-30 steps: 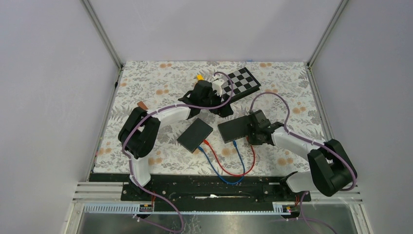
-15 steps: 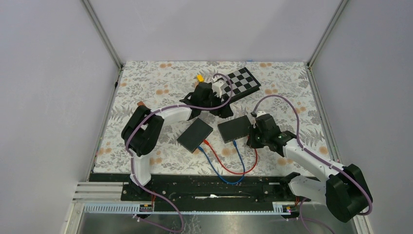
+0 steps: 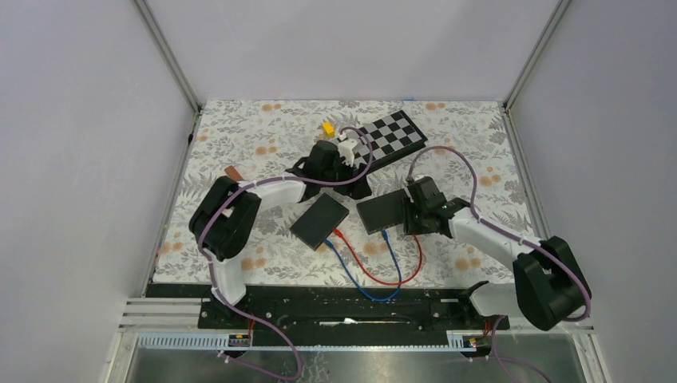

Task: Insert the plug into the switch port
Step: Insert the connector into the switch port.

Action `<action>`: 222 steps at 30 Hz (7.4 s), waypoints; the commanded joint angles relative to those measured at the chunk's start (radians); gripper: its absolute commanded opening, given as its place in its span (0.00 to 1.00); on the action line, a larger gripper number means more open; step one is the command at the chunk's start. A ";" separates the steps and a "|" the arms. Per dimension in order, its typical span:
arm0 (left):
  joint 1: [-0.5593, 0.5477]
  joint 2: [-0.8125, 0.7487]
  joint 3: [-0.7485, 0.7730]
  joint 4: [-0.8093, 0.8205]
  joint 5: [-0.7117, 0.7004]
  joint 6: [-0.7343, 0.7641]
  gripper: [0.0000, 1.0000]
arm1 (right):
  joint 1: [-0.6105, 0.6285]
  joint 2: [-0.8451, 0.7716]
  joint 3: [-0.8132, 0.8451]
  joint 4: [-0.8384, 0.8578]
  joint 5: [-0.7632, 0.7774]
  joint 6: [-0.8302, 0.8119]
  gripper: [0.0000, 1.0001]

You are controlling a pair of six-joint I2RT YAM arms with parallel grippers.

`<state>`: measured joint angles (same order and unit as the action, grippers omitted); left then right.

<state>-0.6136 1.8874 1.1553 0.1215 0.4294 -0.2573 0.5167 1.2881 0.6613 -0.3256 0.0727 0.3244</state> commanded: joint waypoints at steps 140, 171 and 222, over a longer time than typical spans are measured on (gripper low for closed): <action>-0.216 -0.680 -0.598 0.447 -0.406 -1.156 0.00 | 0.232 -0.264 -0.366 1.346 -0.351 -0.268 0.45; -0.135 -0.966 -0.569 0.281 -0.484 -0.825 0.91 | 0.288 -0.563 -0.280 1.087 -0.299 -0.276 0.00; -0.003 -0.183 -0.089 0.160 0.003 -0.134 0.84 | 0.393 -0.197 -0.314 0.368 0.503 0.326 0.00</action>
<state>-0.6186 1.5982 0.9836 0.2352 0.2726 -0.5217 0.9226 1.0832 0.3859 0.0776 0.5770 0.4580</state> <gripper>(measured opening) 0.853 0.070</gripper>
